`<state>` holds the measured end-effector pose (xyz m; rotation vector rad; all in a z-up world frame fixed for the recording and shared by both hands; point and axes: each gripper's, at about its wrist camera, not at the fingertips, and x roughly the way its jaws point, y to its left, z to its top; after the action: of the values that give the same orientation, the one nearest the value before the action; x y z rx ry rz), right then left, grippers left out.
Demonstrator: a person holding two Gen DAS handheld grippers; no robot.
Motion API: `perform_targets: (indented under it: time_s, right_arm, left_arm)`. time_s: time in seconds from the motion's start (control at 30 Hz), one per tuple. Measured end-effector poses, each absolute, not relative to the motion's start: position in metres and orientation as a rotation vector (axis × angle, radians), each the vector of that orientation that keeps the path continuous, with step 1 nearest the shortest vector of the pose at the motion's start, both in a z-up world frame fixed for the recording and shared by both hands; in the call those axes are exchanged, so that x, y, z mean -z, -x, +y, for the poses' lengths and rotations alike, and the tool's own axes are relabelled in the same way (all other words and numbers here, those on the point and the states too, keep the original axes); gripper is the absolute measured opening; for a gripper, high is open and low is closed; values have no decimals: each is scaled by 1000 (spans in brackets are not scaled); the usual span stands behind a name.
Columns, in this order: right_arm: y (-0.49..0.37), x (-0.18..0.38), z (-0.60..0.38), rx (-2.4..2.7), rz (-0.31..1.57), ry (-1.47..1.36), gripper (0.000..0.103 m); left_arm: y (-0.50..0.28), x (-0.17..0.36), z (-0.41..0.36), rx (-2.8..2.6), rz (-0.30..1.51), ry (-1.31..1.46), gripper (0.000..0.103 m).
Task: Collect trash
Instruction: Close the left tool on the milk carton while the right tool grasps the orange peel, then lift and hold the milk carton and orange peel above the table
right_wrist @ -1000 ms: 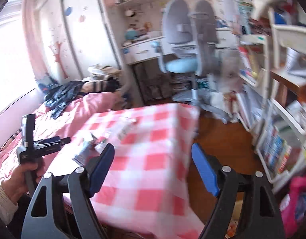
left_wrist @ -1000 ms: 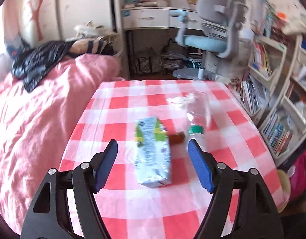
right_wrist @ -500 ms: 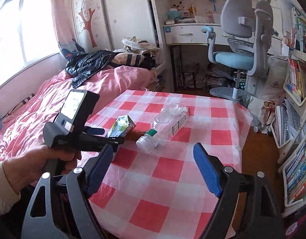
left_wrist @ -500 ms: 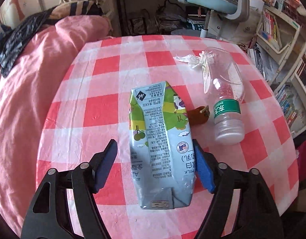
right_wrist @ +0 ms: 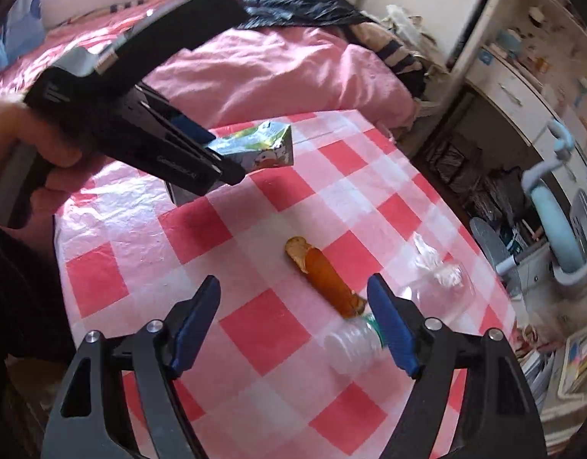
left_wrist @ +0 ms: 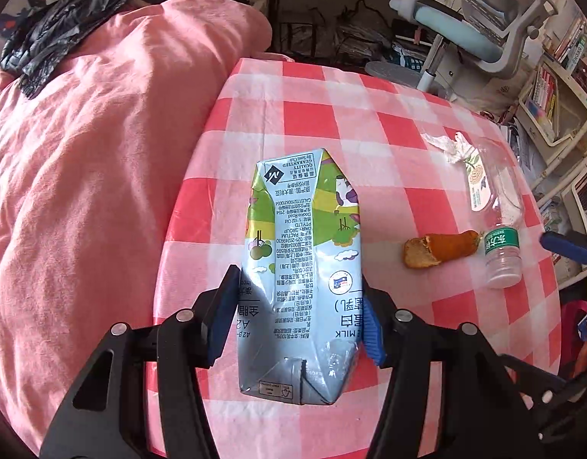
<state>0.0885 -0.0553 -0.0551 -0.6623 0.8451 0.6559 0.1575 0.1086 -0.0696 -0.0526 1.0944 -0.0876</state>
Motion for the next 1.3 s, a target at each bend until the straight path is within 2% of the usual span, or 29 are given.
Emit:
perform_targets:
  time_s: [0.03,0.17,0.27,0.3,0.33,0.4,0.53,0.7,0.83,1.07,1.3]
  right_arm:
    - [-101,64,-44,-666,887,704,67]
    - [-135,101,-28,-664,1020,842,64]
    - [-156,110,-35,-676,1101,806,60]
    - [-162,110,-39,-667,1128,772,54]
    - [-165,110,-42,-680,1140,738,42]
    - [-169,109,-49,-693,1164,649,27]
    - [-158,96,-61,-707,1109,474,17]
    - [-110,47,-95,-796,939,85,17]
    - [-72,32,-138,-772,855,-158,17]
    - [-59,18,-196,-654,771,-380,17]
    - [-48,14,-222,-602,719,-438,17]
  left_arm:
    - [-159,71,109,85,1102,41,54]
    - [-161,77,111,97,1117,25,54]
    - [-161,80,106,95,1122,-15,54]
    - [-162,81,102,94,1121,-34,54]
    - [-163,83,99,95,1122,-51,54]
    - [-165,86,95,99,1127,-66,53]
    - [-163,82,88,127,1104,-64,53]
    - [-152,62,87,122,1036,-29,52]
    - [-139,47,84,140,977,25,52]
    - [-112,23,54,216,871,65,52]
    - [-81,10,24,309,783,39,52]
